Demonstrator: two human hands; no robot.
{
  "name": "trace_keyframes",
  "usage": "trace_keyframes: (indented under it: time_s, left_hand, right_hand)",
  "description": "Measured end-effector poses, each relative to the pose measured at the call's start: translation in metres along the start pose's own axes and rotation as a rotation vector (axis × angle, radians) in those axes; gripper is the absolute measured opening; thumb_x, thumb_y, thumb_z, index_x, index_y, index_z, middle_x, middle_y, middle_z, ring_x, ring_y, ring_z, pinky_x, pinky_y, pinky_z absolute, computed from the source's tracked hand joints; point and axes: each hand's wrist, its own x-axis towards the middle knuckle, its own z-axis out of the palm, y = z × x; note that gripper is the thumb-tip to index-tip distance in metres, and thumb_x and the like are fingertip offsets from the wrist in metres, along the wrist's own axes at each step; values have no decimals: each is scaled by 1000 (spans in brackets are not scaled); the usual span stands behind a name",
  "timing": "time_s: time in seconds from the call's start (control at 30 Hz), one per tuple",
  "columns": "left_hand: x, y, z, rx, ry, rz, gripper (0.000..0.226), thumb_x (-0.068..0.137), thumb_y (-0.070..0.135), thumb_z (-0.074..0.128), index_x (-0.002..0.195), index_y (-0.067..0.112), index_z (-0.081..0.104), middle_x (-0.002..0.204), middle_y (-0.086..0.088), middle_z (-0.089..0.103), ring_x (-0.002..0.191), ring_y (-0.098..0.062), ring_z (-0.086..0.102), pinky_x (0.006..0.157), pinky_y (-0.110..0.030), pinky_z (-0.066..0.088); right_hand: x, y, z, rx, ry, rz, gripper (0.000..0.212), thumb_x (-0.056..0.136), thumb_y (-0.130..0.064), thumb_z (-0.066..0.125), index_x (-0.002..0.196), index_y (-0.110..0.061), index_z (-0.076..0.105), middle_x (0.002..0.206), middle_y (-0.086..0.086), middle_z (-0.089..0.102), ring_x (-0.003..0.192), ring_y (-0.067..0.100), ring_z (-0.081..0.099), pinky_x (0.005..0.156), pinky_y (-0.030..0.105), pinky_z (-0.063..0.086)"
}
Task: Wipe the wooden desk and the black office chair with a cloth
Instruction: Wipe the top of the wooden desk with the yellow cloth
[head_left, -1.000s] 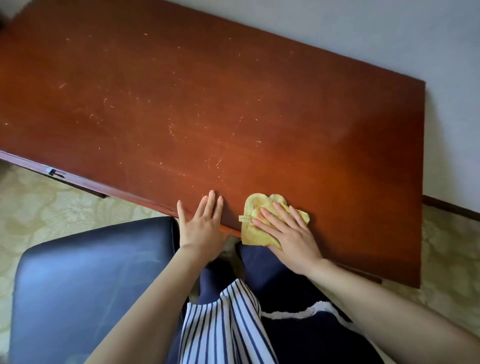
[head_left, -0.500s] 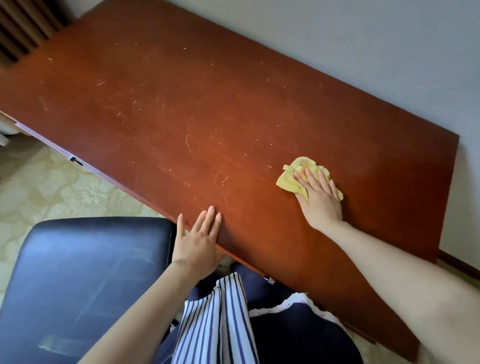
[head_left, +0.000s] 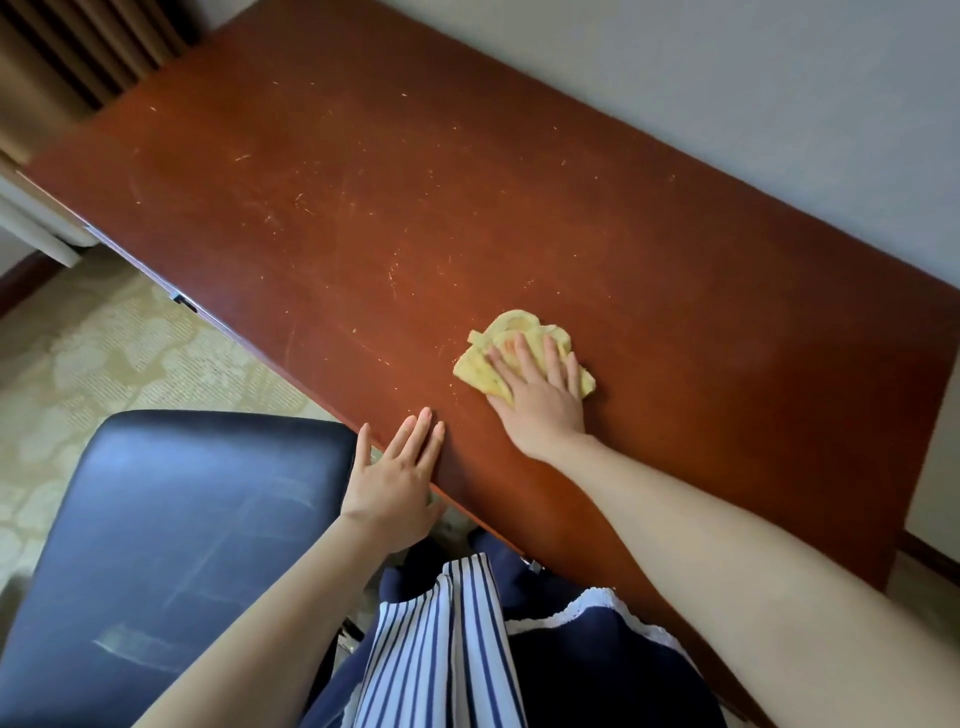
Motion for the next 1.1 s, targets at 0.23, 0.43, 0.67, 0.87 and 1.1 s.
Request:
trace_keyframes:
  time_s: [0.23, 0.43, 0.67, 0.87, 1.1]
  left_hand:
    - [2, -4, 0, 33, 101, 9, 73, 96, 59, 24, 152, 16, 5, 160, -3, 2, 147, -17, 7, 115, -50, 1]
    - [17, 12, -14, 54, 250, 82, 61, 97, 54, 25, 147, 18, 25, 155, 3, 25, 143, -14, 20, 116, -48, 1]
    - [41, 49, -20, 37, 128, 272, 69, 98, 54, 22, 151, 21, -8, 158, 5, -15, 146, -13, -11, 116, -44, -5]
    - [55, 75, -21, 36, 84, 295, 72, 98, 53, 26, 151, 21, -9, 158, 3, -19, 145, -15, -14, 116, -46, -2]
    - [77, 83, -35, -2, 38, 283, 83, 93, 59, 37, 151, 23, -11, 157, 4, -21, 145, -18, -15, 116, -47, 4]
  right_hand:
    - [-65, 11, 24, -80, 46, -281, 58, 97, -54, 26, 147, -46, -3, 156, -11, -11, 144, 23, -20, 113, 43, -19]
    - [-133, 50, 41, -14, 7, -215, 64, 96, -48, 37, 142, -50, -7, 154, -17, -12, 142, 15, -25, 114, 40, -20]
    - [-202, 84, 65, 46, -17, 48, 65, 96, -51, 34, 141, -53, -13, 153, -20, -18, 139, 11, -31, 113, 41, -21]
    - [-243, 107, 78, 207, 63, 403, 59, 98, -51, 32, 142, -52, -7, 154, -22, -9, 141, 8, -24, 112, 31, -23]
    - [-221, 152, 66, 284, 169, 755, 58, 98, -48, 31, 145, -41, -3, 157, -14, -1, 145, 15, -15, 114, 36, -14]
